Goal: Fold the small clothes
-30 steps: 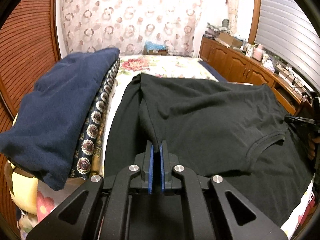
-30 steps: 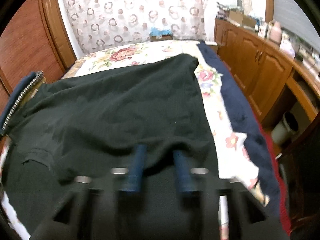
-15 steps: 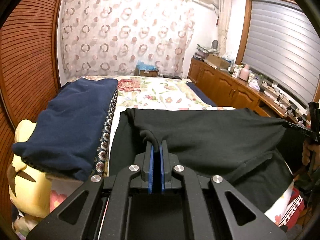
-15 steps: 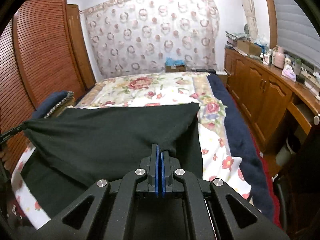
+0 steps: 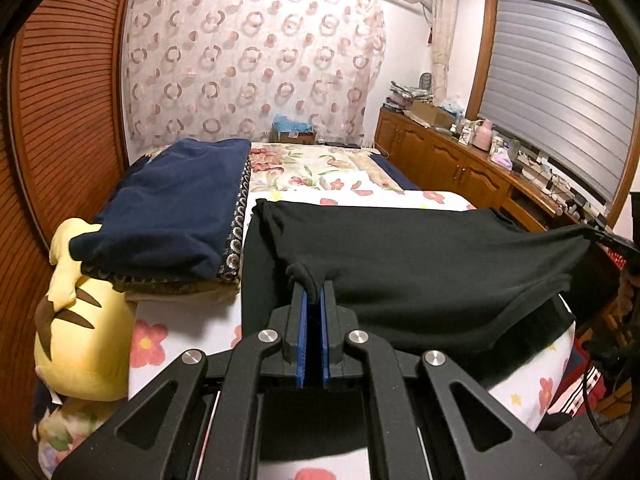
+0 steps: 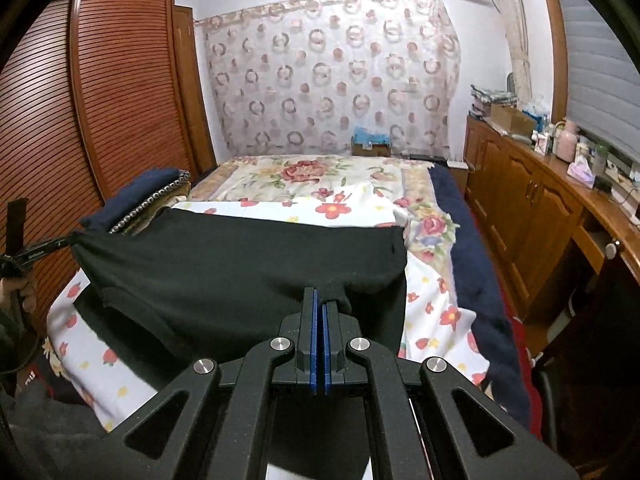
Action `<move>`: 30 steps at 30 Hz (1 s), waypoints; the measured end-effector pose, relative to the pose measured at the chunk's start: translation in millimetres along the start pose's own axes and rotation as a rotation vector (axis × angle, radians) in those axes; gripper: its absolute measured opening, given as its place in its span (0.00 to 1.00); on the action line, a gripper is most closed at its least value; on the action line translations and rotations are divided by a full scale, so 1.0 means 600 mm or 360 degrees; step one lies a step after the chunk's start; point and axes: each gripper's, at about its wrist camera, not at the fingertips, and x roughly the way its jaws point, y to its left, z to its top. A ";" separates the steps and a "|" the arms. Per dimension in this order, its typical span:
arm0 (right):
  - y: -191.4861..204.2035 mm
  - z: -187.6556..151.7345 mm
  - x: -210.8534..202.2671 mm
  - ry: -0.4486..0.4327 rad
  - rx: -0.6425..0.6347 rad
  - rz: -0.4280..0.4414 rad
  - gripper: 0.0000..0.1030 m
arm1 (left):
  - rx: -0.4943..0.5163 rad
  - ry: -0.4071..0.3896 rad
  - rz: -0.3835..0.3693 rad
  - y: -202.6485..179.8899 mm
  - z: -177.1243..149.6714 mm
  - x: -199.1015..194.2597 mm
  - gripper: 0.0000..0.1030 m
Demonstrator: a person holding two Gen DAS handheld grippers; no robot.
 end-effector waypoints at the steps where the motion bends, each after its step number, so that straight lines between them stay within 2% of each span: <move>1: 0.003 -0.001 -0.002 0.0008 -0.0007 0.0000 0.02 | 0.0008 0.0014 0.0007 -0.002 -0.005 0.000 0.06; 7: 0.012 -0.046 0.039 0.0184 0.0013 0.0002 0.02 | 0.0010 0.0147 0.0053 0.009 -0.056 0.026 0.06; 12: 0.005 -0.083 0.084 0.0292 0.0057 0.0006 0.02 | 0.0001 0.0200 0.0086 0.010 -0.083 0.040 0.06; 18: -0.001 -0.074 0.107 0.0318 0.0047 -0.0029 0.02 | 0.0006 0.0214 0.0114 0.009 -0.092 0.046 0.06; 26: 0.025 -0.064 0.084 0.0309 -0.0004 -0.0033 0.02 | 0.0001 0.0224 0.0121 0.011 -0.094 0.048 0.06; 30: 0.022 -0.067 0.078 0.0310 -0.0005 -0.0067 0.06 | 0.0010 0.0222 0.0131 0.011 -0.096 0.047 0.06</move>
